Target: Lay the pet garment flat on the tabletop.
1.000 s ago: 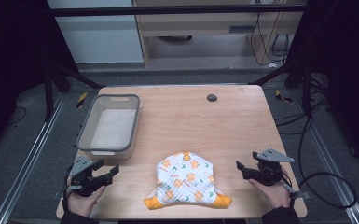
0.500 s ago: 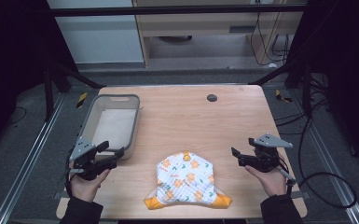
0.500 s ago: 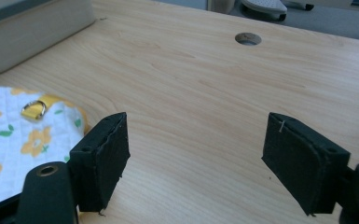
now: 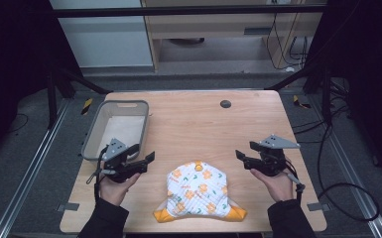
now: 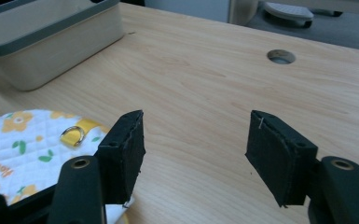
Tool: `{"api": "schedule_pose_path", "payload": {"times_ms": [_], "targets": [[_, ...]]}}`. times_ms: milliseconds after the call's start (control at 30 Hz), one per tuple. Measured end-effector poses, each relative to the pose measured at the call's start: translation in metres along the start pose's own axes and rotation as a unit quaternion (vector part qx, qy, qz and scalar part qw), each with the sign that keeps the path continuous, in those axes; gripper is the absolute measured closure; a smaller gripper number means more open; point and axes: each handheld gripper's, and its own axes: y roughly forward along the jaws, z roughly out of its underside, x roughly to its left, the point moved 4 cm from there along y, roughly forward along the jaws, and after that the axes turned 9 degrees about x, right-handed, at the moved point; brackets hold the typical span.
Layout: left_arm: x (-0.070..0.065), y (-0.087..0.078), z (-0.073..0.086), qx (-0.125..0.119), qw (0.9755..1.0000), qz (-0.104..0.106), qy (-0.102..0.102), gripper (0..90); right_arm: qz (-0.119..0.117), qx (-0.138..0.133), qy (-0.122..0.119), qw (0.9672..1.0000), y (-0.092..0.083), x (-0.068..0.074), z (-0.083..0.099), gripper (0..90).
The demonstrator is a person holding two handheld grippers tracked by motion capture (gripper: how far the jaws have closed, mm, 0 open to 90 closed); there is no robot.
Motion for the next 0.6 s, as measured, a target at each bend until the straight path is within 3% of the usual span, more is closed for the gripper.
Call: {"api": "schedule_pose_path", "payload": {"times_ms": [133, 333, 600], "targets": [[-0.009, 0.013, 0.007, 0.023, 0.9996, 0.006, 0.015, 33.1, -0.012, 0.017, -0.011, 0.9997, 0.008, 0.008, 0.007, 38.9], [-0.015, 0.024, 0.011, 0.041, 0.9988, 0.024, 0.013, 34.1, -0.020, 0.047, -0.025, 0.9984, 0.026, 0.018, 0.017, 39.7], [-0.025, 0.046, 0.022, 0.084, 0.9955, 0.037, 0.025, 36.1, -0.046, 0.075, -0.032, 0.9956, 0.046, 0.032, 0.027, 40.3]]}}
